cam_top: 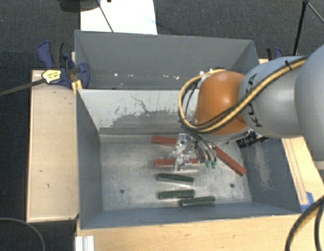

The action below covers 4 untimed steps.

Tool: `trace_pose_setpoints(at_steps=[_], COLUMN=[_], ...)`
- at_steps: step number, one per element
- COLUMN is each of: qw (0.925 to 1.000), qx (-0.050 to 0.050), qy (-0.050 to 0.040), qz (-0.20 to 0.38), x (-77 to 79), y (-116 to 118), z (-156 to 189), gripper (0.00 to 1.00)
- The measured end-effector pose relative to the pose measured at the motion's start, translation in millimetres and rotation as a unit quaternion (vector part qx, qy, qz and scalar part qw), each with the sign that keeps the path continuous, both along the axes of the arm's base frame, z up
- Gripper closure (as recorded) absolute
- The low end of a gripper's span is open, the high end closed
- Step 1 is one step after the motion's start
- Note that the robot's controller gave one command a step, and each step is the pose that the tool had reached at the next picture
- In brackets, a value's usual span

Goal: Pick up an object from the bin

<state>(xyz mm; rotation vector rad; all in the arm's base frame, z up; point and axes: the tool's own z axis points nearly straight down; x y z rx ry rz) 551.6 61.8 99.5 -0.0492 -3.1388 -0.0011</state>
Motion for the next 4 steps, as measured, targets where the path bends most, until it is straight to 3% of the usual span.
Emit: trace_pose_setpoints(at_steps=[4], qw=[1.0000], qx=[0.000], qy=[-0.0031], qz=[-0.002], x=[1.5], y=[0.1], z=[37.8], gripper=[1.00])
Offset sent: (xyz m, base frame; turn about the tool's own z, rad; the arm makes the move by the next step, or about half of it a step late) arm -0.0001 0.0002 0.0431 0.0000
